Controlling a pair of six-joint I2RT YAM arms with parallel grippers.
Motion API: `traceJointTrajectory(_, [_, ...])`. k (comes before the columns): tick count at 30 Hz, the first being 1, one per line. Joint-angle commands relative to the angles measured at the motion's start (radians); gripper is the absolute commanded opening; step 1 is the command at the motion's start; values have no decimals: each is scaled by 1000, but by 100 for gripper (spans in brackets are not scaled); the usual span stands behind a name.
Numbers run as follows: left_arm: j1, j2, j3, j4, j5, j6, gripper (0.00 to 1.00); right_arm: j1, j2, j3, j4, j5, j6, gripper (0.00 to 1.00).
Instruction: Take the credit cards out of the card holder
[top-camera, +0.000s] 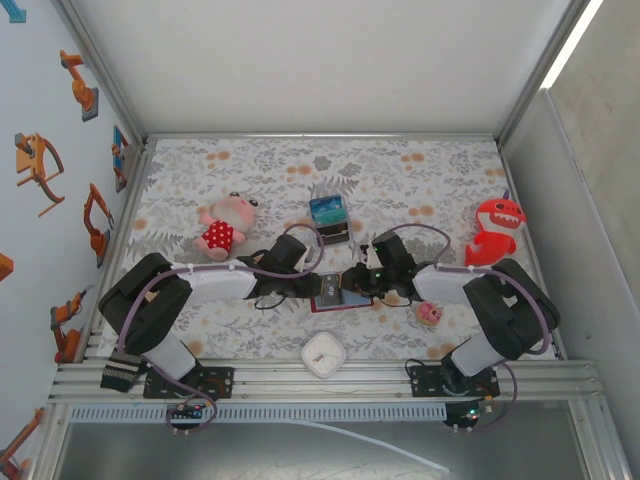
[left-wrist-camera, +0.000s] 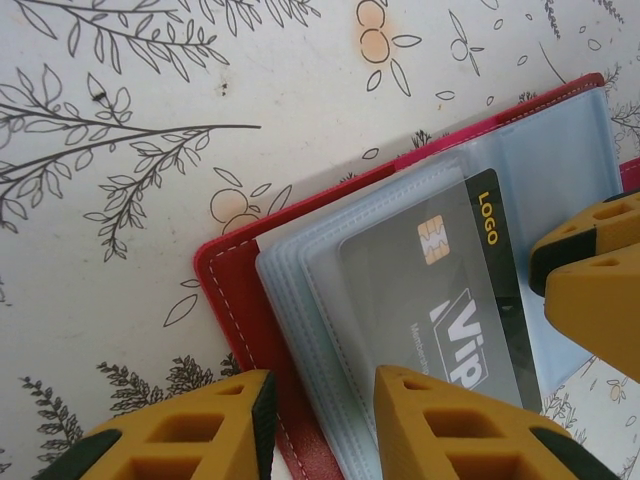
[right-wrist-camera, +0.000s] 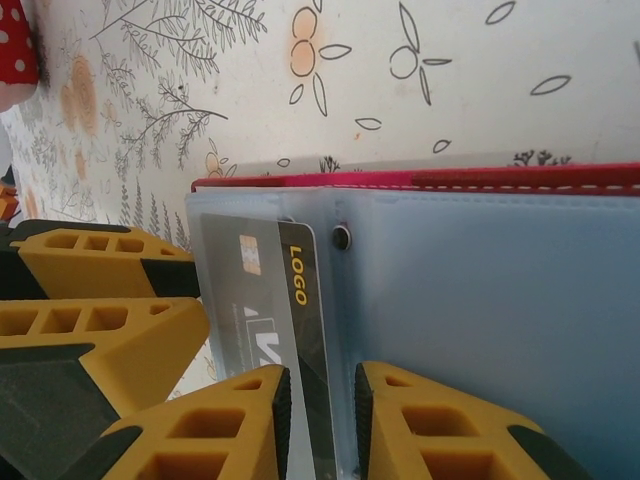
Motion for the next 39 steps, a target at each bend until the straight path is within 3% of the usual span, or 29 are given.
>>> traceJointTrajectory(1, [-1, 15, 19, -34, -13, 23, 31, 10, 16, -10, 44, -19, 13, 24])
traceJointTrajectory(21, [-3, 27, 16, -25, -4, 21, 29, 15, 73, -44, 162, -45, 60, 22])
traceJointTrajectory(27, [-3, 28, 14, -24, -6, 19, 29, 14, 91, -67, 248, -62, 95, 15])
traceJointTrajectory(32, [-3, 25, 15, -24, -10, 17, 29, 15, 90, -78, 255, -53, 90, 3])
traceJointTrajectory(39, [-3, 24, 13, -34, -24, 18, 26, 14, 62, -80, 205, -10, 62, 1])
